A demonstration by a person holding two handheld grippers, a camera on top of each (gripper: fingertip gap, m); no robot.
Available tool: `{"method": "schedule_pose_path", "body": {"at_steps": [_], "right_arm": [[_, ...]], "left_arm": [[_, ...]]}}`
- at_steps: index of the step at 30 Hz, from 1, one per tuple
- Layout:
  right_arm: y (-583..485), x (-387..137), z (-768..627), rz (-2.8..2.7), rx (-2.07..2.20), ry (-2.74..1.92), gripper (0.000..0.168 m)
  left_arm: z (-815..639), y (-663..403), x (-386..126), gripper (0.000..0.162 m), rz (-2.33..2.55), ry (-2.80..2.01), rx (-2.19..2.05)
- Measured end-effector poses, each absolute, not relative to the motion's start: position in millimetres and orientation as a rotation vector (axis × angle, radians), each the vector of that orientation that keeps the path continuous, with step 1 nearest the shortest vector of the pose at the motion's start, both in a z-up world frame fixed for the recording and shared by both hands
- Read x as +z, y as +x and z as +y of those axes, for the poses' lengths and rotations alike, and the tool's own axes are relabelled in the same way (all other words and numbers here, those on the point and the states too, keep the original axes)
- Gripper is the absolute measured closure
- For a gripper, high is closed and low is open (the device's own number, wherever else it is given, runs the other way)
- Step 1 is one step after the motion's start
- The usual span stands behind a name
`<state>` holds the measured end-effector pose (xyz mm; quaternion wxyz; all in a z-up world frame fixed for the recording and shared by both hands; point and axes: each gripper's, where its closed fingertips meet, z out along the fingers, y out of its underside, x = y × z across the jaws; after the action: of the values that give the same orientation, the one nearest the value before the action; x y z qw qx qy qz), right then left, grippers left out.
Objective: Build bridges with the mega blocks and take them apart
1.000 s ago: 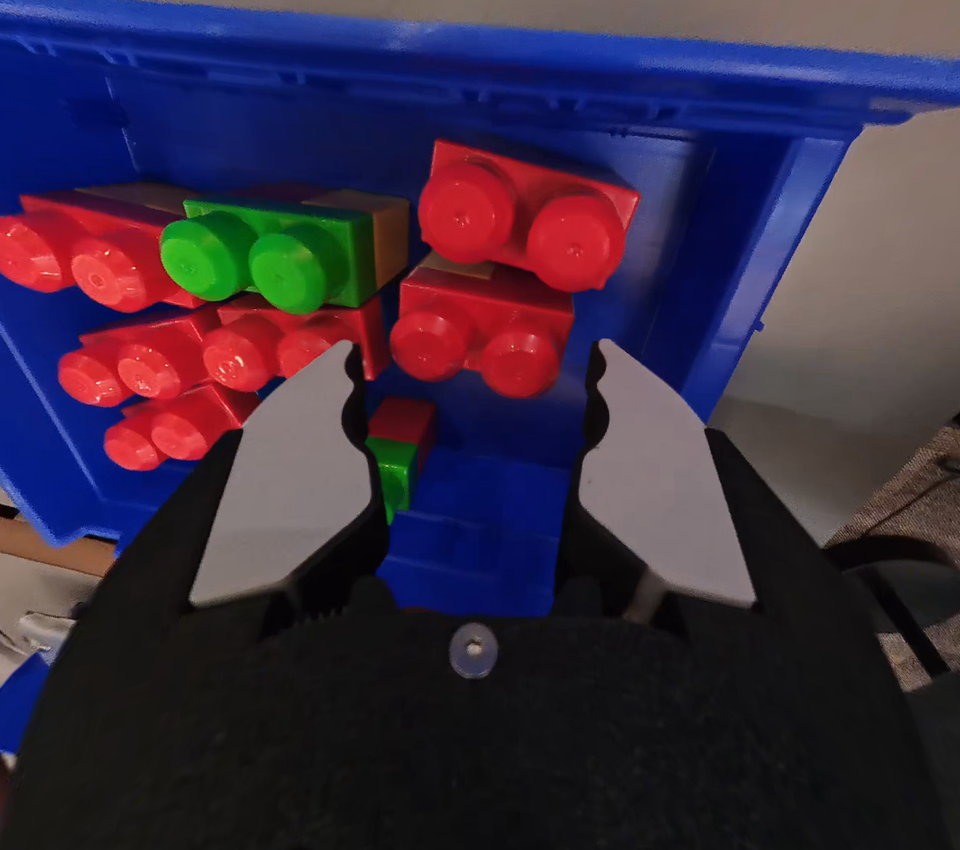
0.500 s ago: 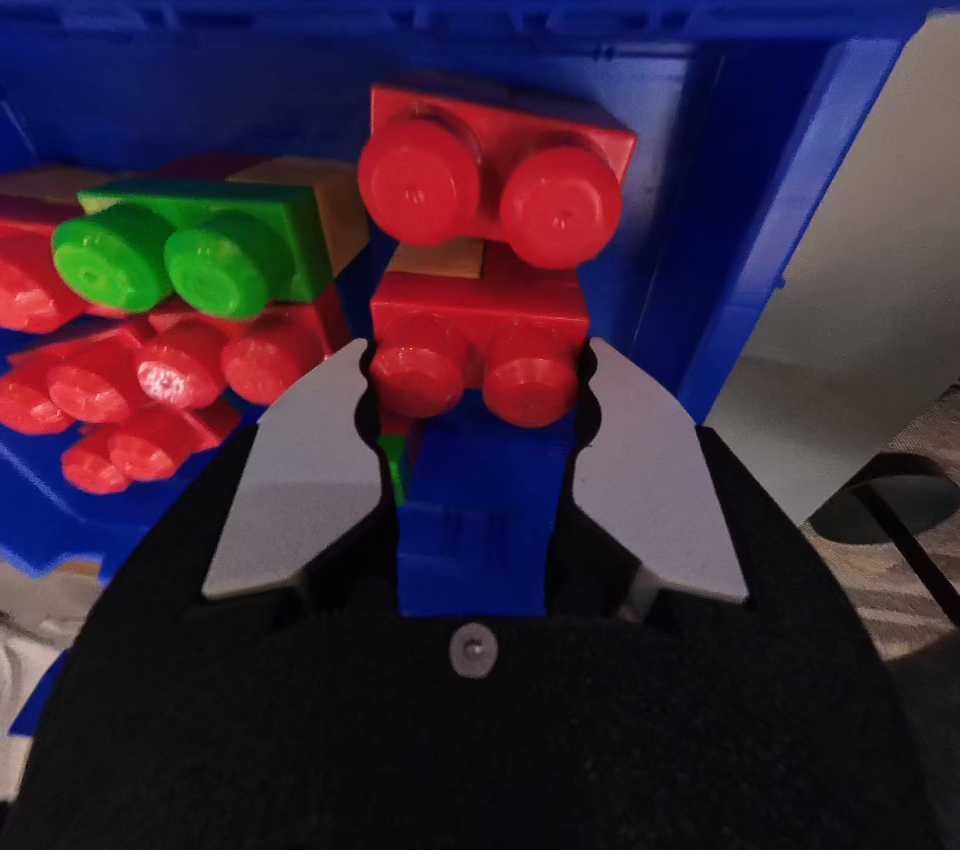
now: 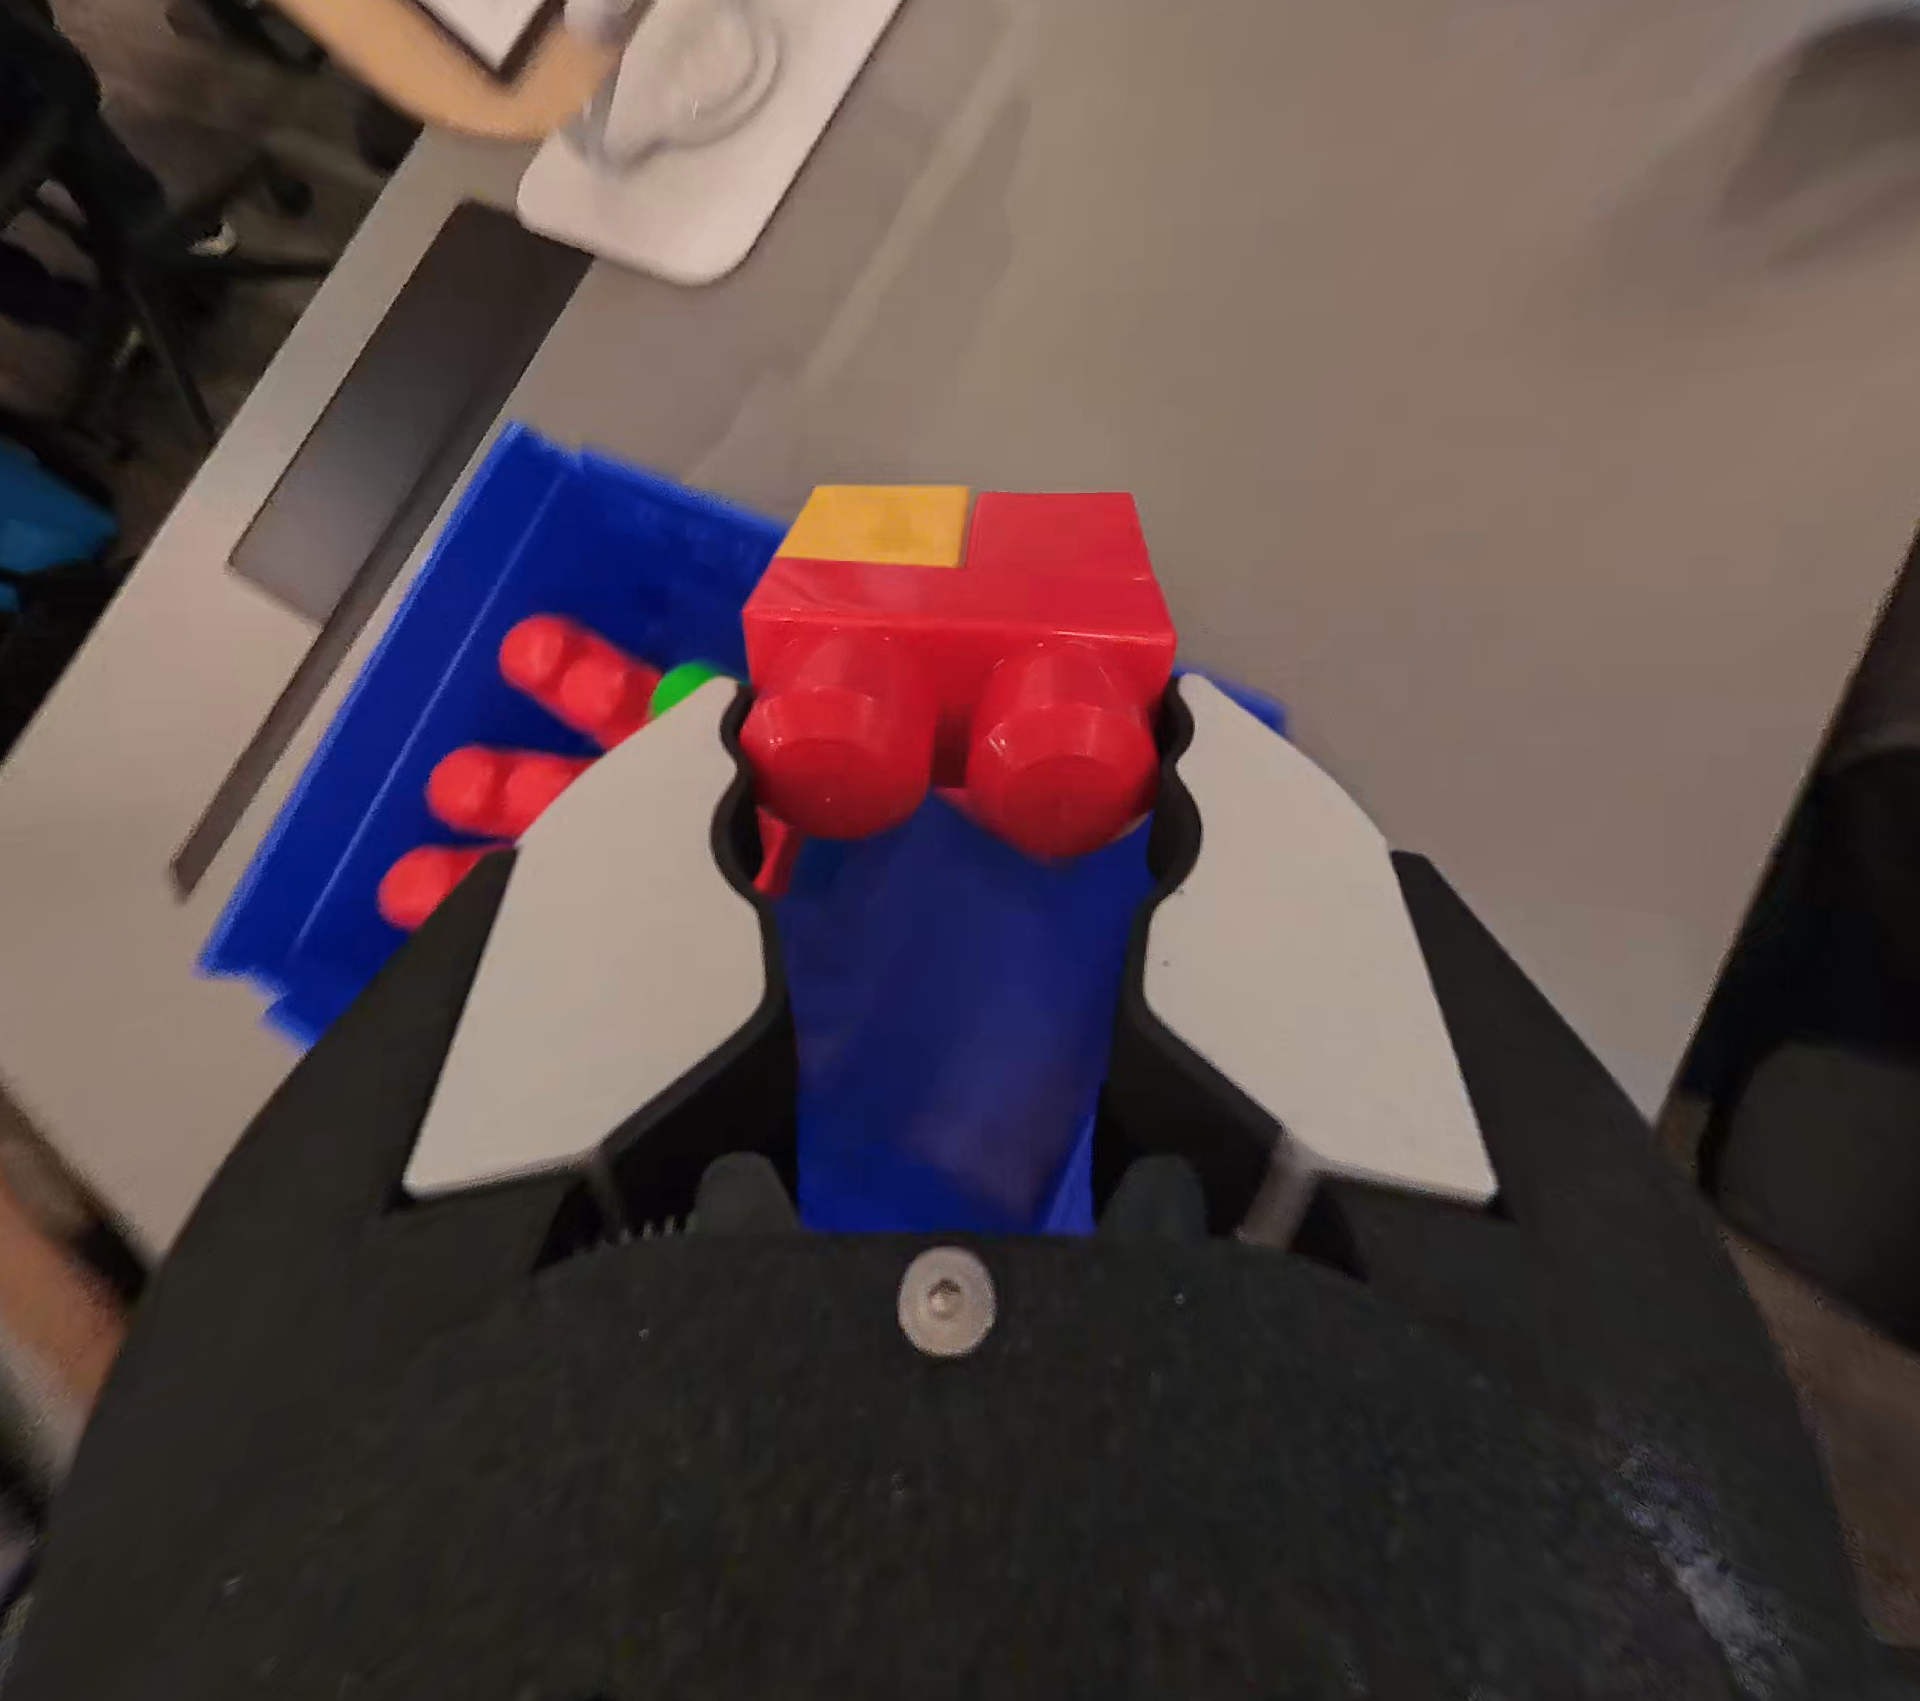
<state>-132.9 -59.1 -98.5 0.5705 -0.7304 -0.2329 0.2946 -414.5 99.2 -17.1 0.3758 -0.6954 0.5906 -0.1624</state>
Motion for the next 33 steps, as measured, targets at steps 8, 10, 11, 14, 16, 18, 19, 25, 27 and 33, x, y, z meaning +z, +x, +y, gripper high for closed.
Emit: {"method": "schedule_pose_path", "body": {"at_steps": [8,10,11,14,16,18,19,25,27,33], "right_arm": [[-135,-104,-59,-0.619,0.684,-1.690,0.138],[-145,-108,-66,-0.672,0.755,-1.702,0.130],[-148,-108,-68,-0.687,0.767,-1.709,0.125],[-151,-101,-58,-0.742,0.652,-1.689,0.105],[-160,-91,-49,-0.807,0.607,-1.684,0.088],[-174,-76,-38,-0.898,0.595,-1.683,0.077],[-178,-65,-29,-0.910,0.578,-1.661,0.075],[-195,-39,-2,-0.931,0.659,-1.628,0.065],[-199,-49,-2,-0.963,0.678,-1.643,0.066],[-193,-65,12,-0.984,0.620,-1.653,0.085]], "left_arm": [[55,-321,-26,0.089,1.771,-1.868,-0.610],[48,-306,-20,0.090,1.933,-1.786,-0.519],[45,-302,-18,0.090,2.008,-1.785,-0.464],[37,-285,-12,0.090,2.176,-1.774,-0.357],[31,-269,-10,0.090,2.265,-1.757,-0.329],[23,-251,-10,0.090,2.342,-1.731,-0.305],[19,-242,-11,0.090,2.374,-1.712,-0.295],[-3,-199,-30,0.090,2.481,-1.621,-0.282],[-6,-189,-34,0.090,2.485,-1.610,-0.308],[-3,-174,-38,0.090,2.472,-1.619,-0.335]]}}
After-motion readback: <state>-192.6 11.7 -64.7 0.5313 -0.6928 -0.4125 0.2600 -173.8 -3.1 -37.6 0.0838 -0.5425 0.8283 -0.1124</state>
